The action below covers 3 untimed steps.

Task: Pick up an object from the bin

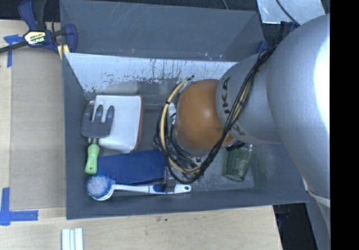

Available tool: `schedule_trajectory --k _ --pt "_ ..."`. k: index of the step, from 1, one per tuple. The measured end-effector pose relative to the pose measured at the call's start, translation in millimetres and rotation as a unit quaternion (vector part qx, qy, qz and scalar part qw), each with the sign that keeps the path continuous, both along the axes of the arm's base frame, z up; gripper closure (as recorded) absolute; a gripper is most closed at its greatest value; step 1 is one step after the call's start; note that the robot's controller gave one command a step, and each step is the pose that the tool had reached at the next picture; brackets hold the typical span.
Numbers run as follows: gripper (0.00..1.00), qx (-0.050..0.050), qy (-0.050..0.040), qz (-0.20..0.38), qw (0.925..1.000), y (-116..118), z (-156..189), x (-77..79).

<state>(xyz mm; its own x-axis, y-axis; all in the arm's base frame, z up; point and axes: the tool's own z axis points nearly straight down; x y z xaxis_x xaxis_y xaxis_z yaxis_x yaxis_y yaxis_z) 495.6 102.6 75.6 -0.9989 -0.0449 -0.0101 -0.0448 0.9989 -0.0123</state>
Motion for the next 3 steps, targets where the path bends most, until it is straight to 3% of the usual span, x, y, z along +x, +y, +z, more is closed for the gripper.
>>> schedule_trajectory --k 1,2,3 --pt "1.00 0.000 0.0000 0.000 1.0000 0.0 0.1 -0.1" --pt "1.00 -0.008 0.0023 -0.003 1.0000 4.8 -0.4 0.5" --pt "1.00 -0.009 0.0023 0.009 0.9999 5.4 -0.8 0.8"
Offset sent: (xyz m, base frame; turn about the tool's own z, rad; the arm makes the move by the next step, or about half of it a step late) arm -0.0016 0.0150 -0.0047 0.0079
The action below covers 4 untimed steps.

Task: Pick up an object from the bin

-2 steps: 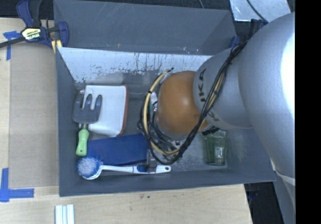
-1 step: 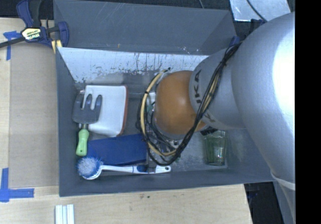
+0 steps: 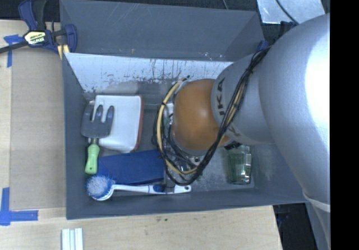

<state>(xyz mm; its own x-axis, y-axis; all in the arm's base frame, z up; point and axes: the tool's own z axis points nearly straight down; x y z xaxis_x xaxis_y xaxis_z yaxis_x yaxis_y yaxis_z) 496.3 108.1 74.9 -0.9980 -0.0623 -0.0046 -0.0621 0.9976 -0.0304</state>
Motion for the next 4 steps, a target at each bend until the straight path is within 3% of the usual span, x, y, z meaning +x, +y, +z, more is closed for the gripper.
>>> schedule_trajectory --k 2,3,4 --pt "1.00 -0.004 0.0009 0.007 1.0000 2 5 2.6" --pt "1.00 -0.004 0.0001 0.053 0.9986 -32 72 45.4" --pt "1.00 -0.004 0.0000 0.012 0.9999 5 -4 14.9"
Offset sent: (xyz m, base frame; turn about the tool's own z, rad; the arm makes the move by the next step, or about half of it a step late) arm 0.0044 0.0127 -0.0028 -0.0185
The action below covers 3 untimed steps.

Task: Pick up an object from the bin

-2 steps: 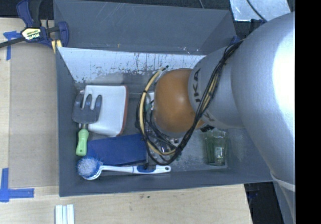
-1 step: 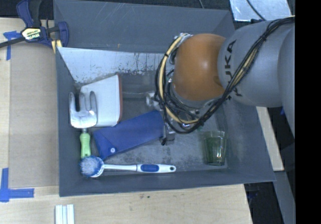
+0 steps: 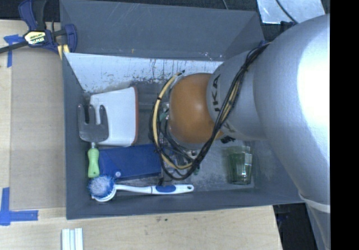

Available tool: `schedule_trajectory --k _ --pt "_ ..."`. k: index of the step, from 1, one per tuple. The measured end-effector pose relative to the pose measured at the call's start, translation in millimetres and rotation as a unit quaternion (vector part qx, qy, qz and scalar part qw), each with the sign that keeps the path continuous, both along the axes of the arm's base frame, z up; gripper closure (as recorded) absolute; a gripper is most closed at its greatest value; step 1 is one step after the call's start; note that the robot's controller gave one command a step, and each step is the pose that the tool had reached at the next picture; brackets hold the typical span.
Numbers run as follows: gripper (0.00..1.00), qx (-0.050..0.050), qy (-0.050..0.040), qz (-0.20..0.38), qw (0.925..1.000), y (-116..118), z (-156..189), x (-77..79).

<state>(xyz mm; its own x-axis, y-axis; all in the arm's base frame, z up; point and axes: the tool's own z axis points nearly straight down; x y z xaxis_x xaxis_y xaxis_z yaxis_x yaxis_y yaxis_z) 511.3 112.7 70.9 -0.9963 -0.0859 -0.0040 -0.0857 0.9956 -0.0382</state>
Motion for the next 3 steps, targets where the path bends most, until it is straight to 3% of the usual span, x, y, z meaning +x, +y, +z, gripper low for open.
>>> schedule_trajectory --k 1,2,3 --pt "1.00 -0.001 0.0022 0.018 0.9998 -16 88 22.5" --pt "1.00 0.000 -0.0005 0.010 1.0000 -11 48 13.3" --pt "1.00 -0.001 0.0012 0.022 0.9998 -7 112 8.6"
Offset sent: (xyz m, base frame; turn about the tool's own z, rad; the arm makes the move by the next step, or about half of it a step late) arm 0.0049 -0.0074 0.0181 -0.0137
